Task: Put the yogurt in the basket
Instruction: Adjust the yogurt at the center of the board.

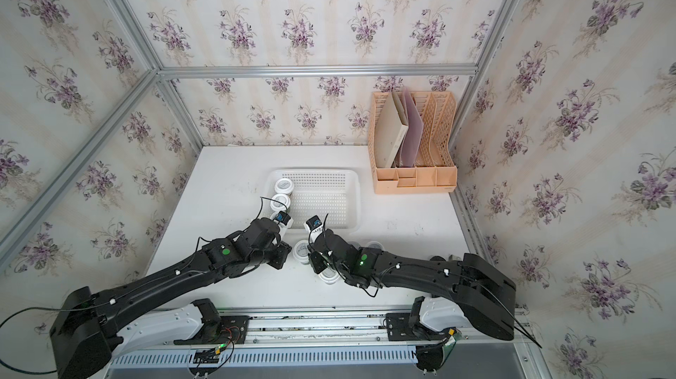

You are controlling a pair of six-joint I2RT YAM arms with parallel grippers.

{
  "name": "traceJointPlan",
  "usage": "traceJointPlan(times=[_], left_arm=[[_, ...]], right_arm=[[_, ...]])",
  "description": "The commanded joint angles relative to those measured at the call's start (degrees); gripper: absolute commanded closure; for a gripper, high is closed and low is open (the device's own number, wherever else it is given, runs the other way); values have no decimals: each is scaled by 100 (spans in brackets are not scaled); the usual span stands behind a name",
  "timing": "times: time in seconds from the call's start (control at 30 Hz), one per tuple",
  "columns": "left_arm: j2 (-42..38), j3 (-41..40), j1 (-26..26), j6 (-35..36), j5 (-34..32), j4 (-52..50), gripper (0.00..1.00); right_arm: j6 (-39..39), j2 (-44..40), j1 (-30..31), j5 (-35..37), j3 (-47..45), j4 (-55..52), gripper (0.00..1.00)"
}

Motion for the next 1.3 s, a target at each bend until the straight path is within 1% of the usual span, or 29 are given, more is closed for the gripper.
traceJointPlan(times=[0.0,0.17,0.33,0.63,0.93,1.27], left_arm=[[83,-23,1,-74,285,387,79],[275,9,8,-121,381,407,78],[518,99,9,-145,408,242,78],[591,125,18,-165,395,184,79],[623,153,18,-141,395,158,78],[566,101,19,-168,395,196,78]], right_arm=[[32,98,-10,-381,20,324,85],[33,330,-17,-516,59,364,86],[77,386,-36,-526,-23,419,85],[200,351,-200,-579,-203,459,86],[315,465,-367,-716,-191,427,86],[347,537,-404,-799,-186,415,86]])
